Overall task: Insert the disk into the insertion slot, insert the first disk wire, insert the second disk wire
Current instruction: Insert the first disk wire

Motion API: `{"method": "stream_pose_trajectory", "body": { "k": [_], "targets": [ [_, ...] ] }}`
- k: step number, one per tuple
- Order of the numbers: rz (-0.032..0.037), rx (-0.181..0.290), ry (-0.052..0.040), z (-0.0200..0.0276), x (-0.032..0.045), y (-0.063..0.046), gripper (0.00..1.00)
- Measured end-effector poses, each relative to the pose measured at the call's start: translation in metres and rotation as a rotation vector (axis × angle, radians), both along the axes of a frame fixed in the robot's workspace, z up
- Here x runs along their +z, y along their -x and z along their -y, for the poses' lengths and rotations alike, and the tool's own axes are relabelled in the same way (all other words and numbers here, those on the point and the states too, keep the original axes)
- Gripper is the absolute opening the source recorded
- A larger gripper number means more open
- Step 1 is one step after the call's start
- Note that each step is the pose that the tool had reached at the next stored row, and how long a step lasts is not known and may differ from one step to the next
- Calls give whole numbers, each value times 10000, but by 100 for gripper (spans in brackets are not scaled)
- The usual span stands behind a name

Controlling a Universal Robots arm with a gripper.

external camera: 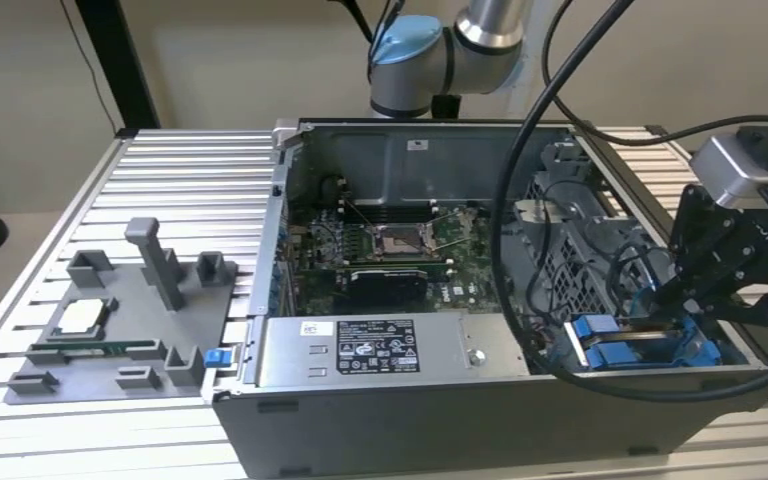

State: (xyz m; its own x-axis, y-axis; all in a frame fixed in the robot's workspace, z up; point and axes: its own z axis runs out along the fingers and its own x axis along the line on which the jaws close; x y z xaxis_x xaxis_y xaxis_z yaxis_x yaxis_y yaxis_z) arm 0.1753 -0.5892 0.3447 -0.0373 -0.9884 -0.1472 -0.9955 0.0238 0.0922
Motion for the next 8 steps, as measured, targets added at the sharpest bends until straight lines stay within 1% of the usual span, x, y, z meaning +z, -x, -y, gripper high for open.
{"method": "stream_pose_trajectory", "body": {
  "k": [8],
  "targets": [
    [0,0,1,0,-25,2,0]
  ]
}}
